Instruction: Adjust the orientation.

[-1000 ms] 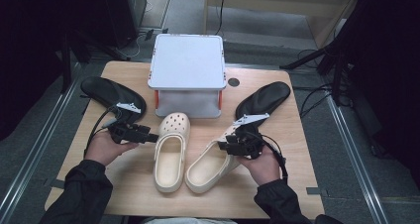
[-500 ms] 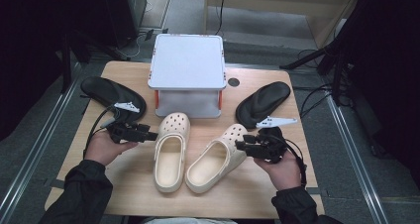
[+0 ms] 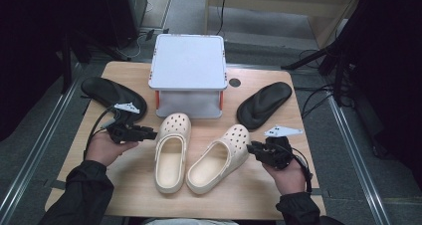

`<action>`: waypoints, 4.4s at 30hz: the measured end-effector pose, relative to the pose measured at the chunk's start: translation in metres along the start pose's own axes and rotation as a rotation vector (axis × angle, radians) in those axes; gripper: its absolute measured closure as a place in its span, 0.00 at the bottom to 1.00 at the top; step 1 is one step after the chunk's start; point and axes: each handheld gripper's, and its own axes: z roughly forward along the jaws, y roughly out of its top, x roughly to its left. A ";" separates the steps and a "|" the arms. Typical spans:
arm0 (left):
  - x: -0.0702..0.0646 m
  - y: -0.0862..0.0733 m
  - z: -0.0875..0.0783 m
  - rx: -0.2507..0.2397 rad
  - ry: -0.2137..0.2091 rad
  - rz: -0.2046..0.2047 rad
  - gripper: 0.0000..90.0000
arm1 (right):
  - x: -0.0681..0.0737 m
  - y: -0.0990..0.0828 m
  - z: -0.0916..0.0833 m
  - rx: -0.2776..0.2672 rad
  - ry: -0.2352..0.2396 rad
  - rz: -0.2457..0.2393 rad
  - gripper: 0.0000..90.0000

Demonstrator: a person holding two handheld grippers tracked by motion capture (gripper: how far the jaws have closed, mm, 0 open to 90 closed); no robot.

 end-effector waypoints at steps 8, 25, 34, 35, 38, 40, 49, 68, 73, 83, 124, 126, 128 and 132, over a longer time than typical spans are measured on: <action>0.000 0.001 -0.002 -0.011 0.020 0.013 0.97 | -0.009 -0.007 0.017 0.079 0.045 0.104 1.00; 0.001 0.001 0.011 -0.018 0.002 0.001 0.96 | -0.011 -0.005 0.030 0.100 0.081 0.079 1.00; -0.003 -0.004 0.013 -0.011 0.008 0.011 0.96 | -0.016 0.003 0.039 0.093 0.098 0.084 1.00; -0.003 -0.004 0.013 -0.006 0.009 0.010 0.96 | -0.016 0.004 0.040 0.089 0.098 0.079 1.00; -0.002 -0.007 0.013 -0.008 0.008 -0.007 0.94 | -0.017 0.008 0.044 0.087 0.102 0.064 1.00; -0.003 -0.009 0.013 -0.008 0.003 -0.018 0.95 | -0.017 0.011 0.047 0.091 0.099 0.056 1.00; -0.007 -0.016 0.013 -0.001 0.003 -0.028 0.95 | -0.017 0.022 0.059 0.096 0.128 0.035 1.00; -0.010 -0.018 0.017 0.004 -0.013 -0.041 0.96 | -0.005 0.038 0.080 0.089 0.161 0.005 1.00; -0.009 -0.019 0.017 0.002 -0.019 -0.045 0.96 | -0.001 0.041 0.086 0.081 0.162 0.006 0.99; -0.011 -0.018 0.018 -0.002 -0.028 -0.048 0.97 | 0.003 0.047 0.094 0.074 0.162 0.008 0.99; -0.022 -0.011 -0.001 -0.064 -0.052 -0.007 0.91 | 0.005 0.060 0.091 0.016 0.103 0.037 0.95; -0.023 -0.004 -0.008 -0.087 -0.050 0.015 0.82 | 0.007 0.060 0.085 0.015 0.109 0.038 0.93; -0.023 -0.001 -0.009 -0.091 -0.050 0.020 0.76 | 0.009 0.059 0.077 0.003 0.109 0.032 0.89; -0.020 0.016 -0.008 -0.059 -0.046 0.028 0.75 | 0.015 0.056 0.064 0.004 0.120 0.020 0.81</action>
